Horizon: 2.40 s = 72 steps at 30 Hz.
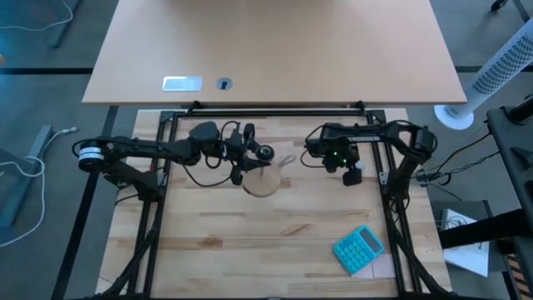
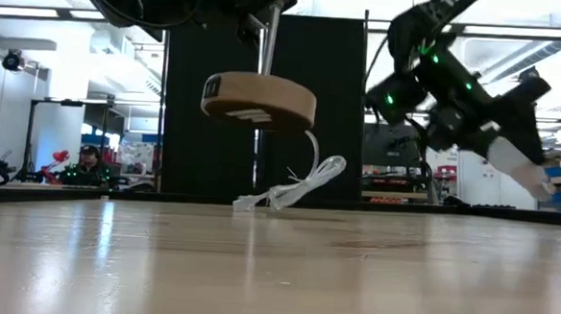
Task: Screw lightbulb
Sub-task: Remove the lightbulb from the lamp
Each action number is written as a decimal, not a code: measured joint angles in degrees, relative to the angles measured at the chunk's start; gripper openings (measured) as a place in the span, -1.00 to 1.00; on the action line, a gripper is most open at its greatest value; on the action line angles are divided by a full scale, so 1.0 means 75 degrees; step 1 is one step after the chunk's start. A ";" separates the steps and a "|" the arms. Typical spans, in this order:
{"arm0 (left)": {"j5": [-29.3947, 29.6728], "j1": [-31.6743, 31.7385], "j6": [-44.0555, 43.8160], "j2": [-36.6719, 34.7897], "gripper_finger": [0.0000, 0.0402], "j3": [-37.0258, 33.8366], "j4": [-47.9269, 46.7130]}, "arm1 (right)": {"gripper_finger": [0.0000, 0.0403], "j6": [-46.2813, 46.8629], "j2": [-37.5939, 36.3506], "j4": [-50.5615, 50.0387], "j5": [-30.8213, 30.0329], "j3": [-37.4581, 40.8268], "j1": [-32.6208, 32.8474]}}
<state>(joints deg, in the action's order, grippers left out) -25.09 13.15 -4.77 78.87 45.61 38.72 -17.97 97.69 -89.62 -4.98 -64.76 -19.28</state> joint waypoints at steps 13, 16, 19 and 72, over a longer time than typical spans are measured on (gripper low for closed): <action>0.0054 0.0000 0.0794 -0.1147 -0.29 -0.0262 -0.1312 | 0.27 -0.0454 0.1210 0.0222 -0.0019 0.1145 0.0002; 0.0076 0.0003 0.0881 -0.1263 -0.29 -0.0407 -0.1299 | 0.30 -0.0502 0.1295 0.0372 -0.0019 0.1150 0.0002; 0.0371 -0.0011 0.0878 -0.1258 -0.29 -0.0681 -0.0953 | 0.31 -0.0609 0.1299 0.0609 -0.0016 0.1156 0.0002; 0.5969 -0.1050 -0.0037 0.3993 -0.29 -0.0092 0.3860 | 0.30 -0.0807 0.1396 0.0824 0.0077 0.1033 0.0039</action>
<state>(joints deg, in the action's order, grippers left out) 19.68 5.27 -5.05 108.82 44.93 67.68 -24.03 108.16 -83.44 -4.40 -57.01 -18.98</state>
